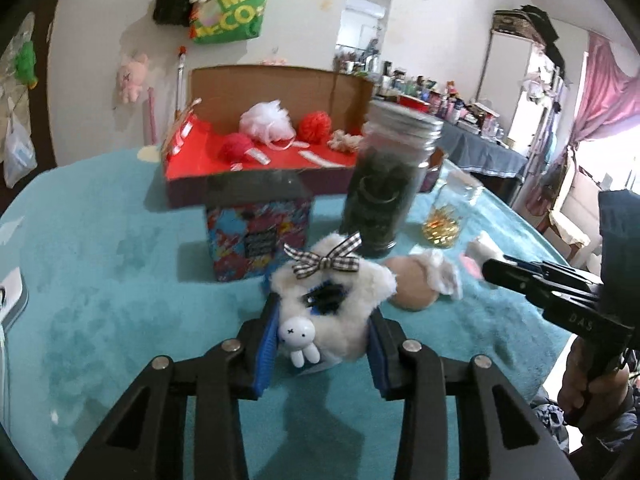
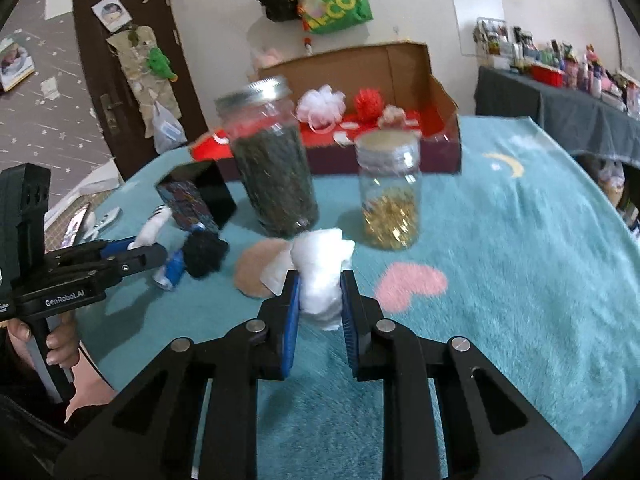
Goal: Organize soft objects
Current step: 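Lift and carry the hair clip and sock over the box with both tools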
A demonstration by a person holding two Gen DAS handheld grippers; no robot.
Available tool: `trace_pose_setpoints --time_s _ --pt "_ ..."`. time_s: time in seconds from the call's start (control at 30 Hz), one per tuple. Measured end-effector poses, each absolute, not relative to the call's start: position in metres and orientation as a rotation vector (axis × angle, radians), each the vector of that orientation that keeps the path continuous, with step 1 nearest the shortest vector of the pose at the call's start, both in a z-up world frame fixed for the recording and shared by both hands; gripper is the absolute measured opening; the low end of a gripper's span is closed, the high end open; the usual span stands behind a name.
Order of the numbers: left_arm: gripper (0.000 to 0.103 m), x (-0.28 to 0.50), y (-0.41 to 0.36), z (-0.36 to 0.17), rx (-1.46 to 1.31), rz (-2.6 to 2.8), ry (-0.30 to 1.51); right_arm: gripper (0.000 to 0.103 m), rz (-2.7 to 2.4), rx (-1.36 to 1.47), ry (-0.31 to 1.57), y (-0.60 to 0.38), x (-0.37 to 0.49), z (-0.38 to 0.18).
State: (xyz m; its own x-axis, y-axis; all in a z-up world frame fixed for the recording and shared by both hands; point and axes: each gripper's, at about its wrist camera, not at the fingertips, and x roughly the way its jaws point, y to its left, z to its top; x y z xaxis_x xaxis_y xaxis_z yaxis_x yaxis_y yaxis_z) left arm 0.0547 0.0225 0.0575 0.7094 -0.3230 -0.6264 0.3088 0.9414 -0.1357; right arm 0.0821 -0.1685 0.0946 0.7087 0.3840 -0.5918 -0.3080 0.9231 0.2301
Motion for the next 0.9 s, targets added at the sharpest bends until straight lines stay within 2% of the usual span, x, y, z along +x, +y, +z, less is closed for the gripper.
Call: trace_pose_setpoints --time_s 0.47,0.9 --pt "0.041 0.077 -0.018 0.058 0.012 -0.458 0.717 0.019 0.448 0.093 0.683 -0.144 0.098 0.099" --pt "0.041 0.076 -0.007 0.066 0.012 -0.444 0.706 0.019 0.438 0.109 0.686 -0.149 0.099 0.101"
